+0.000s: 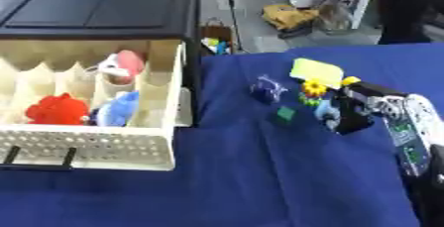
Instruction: Pick up objects from table and place into drawer.
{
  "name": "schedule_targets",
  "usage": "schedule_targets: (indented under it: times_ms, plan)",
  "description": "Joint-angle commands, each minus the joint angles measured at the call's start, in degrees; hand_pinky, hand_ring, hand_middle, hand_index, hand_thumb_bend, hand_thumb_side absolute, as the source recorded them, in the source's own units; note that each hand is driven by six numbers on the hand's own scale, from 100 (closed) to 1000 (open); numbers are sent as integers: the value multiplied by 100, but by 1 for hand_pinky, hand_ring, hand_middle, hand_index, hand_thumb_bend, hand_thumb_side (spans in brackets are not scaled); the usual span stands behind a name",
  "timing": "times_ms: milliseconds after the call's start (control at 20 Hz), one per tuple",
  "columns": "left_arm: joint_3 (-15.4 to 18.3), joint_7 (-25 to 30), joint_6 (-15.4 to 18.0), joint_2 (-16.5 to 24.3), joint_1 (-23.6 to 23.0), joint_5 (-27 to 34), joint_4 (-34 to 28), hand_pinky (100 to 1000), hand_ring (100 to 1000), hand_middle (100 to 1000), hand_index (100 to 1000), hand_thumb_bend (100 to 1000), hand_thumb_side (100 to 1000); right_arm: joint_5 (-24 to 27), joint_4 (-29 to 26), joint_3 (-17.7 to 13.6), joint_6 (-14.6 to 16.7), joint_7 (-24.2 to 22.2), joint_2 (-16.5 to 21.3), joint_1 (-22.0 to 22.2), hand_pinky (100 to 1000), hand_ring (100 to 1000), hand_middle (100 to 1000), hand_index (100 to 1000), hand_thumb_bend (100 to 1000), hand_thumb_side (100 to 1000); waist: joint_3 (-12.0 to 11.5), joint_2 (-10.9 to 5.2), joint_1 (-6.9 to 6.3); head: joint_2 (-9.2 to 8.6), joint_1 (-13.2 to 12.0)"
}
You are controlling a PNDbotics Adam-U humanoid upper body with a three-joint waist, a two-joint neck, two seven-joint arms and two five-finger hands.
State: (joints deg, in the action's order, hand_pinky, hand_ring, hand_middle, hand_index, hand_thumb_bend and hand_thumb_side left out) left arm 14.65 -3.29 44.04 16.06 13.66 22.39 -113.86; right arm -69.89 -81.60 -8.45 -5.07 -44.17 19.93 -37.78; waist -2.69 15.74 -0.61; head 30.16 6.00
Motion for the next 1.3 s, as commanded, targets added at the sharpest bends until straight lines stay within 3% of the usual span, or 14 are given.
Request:
schedule_targets:
  times_ms: [50,400,800,1300]
  plan:
    - [18,13,-20,89,61,1,-73,793,852,816,914,305,1000,-37,-146,-11,-51,172,104,-92,384,589,473,512,100,315,-4,-108,1,-57,11]
    - [21,12,-28,102,61,15,-73,793,852,816,914,304,1000,158,-465,11,-94,316,125,-102,367,570,453,490,100,319,2,-122,11,-68,7]
    - [20,17,-50,134,54,46,-73,793,852,815,914,295,1000,695,-1432,193,-47,204,193,-214,348,551,435,478,100,350,14,-165,38,-53,13]
    - [19,13,-80,196,37,111,-73,793,851,814,914,289,1000,1417,-2298,572,-7,53,295,-803,341,544,431,474,100,369,-7,-252,95,-23,37]
